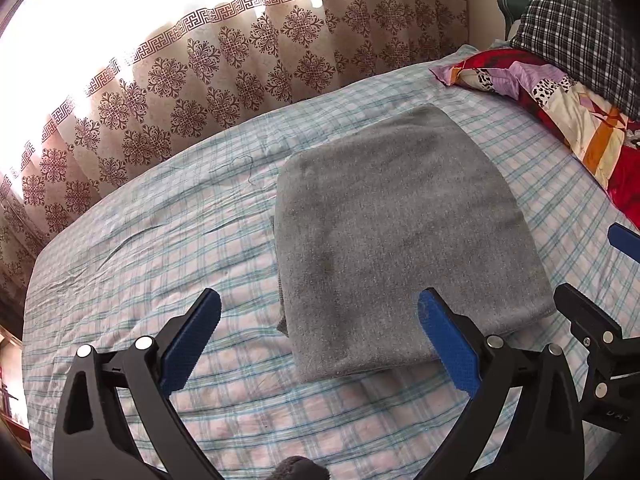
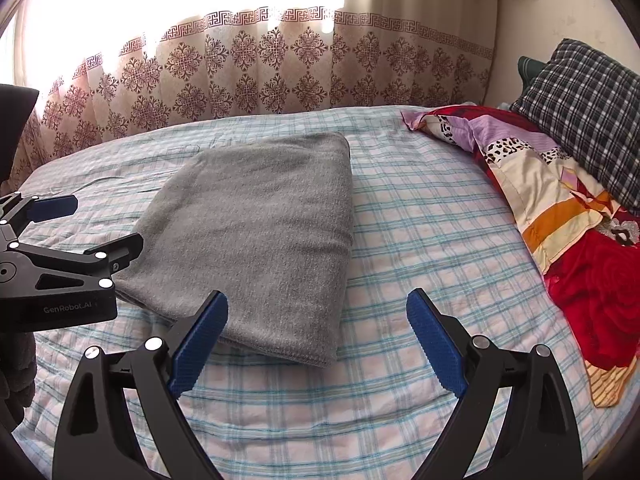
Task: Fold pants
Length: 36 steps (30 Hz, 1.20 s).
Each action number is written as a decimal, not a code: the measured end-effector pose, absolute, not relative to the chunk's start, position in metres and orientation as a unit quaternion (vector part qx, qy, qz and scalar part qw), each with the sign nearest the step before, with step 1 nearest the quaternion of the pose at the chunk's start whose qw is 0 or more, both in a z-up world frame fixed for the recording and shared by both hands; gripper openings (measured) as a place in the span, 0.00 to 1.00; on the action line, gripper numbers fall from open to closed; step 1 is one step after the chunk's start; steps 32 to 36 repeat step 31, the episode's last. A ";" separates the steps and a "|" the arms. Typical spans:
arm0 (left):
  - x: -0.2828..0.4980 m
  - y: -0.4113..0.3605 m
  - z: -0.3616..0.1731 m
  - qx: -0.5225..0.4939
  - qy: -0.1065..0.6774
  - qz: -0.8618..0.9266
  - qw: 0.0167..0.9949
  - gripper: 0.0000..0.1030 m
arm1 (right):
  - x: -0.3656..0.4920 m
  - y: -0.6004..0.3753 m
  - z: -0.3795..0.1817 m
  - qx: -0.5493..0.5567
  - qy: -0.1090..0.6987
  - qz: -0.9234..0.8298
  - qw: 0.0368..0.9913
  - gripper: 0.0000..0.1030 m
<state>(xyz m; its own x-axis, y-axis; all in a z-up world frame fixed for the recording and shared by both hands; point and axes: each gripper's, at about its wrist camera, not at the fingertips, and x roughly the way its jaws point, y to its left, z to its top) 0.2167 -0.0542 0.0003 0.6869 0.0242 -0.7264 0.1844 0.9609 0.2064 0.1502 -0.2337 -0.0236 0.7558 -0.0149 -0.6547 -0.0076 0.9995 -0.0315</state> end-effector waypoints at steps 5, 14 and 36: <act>0.217 -0.058 0.000 0.143 0.390 -0.042 0.908 0.97 | 0.149 -0.232 -0.020 -0.023 0.342 -0.004 0.940 0.88; 0.216 -0.063 0.001 0.154 0.380 -0.050 0.911 0.97 | 0.148 -0.230 -0.024 -0.024 0.345 -0.008 0.938 0.88; 0.223 -0.032 -0.015 0.118 0.418 -0.030 0.900 0.97 | 0.156 -0.243 -0.046 0.010 0.382 -0.027 0.924 0.88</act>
